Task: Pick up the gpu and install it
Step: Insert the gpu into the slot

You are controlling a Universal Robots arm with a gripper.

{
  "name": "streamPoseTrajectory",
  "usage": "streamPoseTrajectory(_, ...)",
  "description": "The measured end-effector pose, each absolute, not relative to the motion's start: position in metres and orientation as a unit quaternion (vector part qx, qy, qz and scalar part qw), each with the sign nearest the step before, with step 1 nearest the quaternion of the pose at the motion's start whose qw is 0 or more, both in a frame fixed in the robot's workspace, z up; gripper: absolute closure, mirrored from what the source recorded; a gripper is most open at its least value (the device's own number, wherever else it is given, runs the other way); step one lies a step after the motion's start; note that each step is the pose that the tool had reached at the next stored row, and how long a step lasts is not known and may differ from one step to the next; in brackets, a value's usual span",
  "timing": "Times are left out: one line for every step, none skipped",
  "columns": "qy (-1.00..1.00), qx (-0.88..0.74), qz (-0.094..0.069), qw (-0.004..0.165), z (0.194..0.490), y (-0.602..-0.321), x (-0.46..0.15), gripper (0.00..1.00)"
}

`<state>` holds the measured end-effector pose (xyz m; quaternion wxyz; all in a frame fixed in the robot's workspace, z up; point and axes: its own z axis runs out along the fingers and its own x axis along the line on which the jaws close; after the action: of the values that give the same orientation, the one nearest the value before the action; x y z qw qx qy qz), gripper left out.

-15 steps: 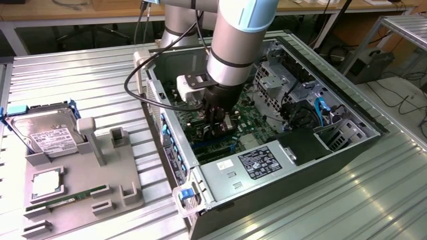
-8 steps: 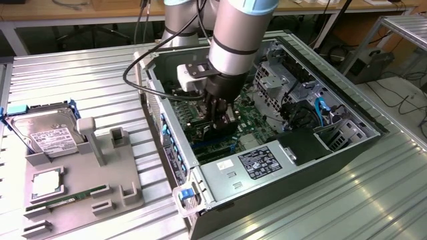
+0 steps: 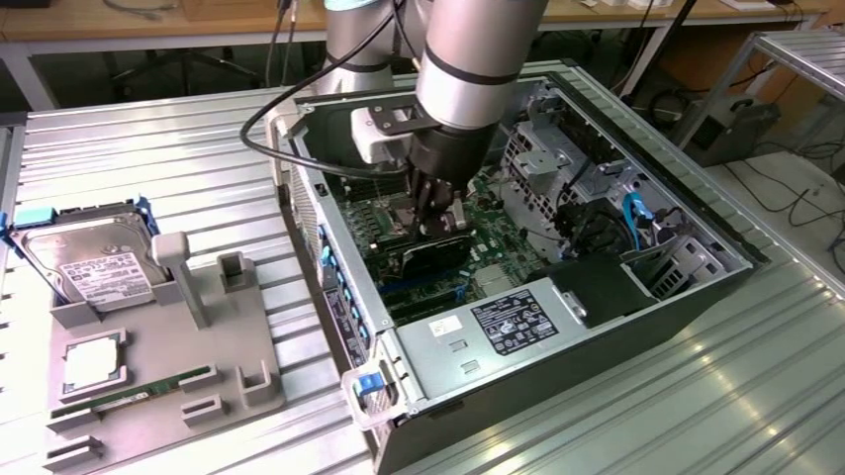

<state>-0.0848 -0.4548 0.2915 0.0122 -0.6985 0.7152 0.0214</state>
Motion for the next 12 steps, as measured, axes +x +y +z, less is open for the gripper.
streamPoseTrajectory(0.715,-0.699,0.02,0.012,0.29,-0.454,-0.086,0.89)
streamPoseTrajectory(0.715,-0.699,0.02,0.012,0.288,-0.452,-0.088,0.89)
streamPoseTrajectory(0.715,-0.699,0.019,0.011,0.287,-0.451,-0.09,0.89)
streamPoseTrajectory(0.715,-0.699,0.017,0.009,0.284,-0.449,-0.092,0.89)
streamPoseTrajectory(0.715,-0.699,0.015,0.007,0.283,-0.449,-0.092,0.89)
streamPoseTrajectory(0.715,-0.699,0.014,0.006,0.282,-0.449,-0.093,0.89)
streamPoseTrajectory(0.715,-0.699,0.013,0.005,0.281,-0.449,-0.093,0.89)
streamPoseTrajectory(0.715,-0.699,0.011,0.004,0.28,-0.448,-0.093,0.89)
streamPoseTrajectory(0.715,-0.699,0.01,0.002,0.278,-0.448,-0.093,0.89)
streamPoseTrajectory(0.715,-0.699,0.009,0.002,0.277,-0.448,-0.093,0.89)
streamPoseTrajectory(0.715,-0.699,0.008,0.0,0.275,-0.448,-0.093,0.89)
streamPoseTrajectory(0.715,-0.699,0.007,-0.001,0.274,-0.448,-0.093,0.89)
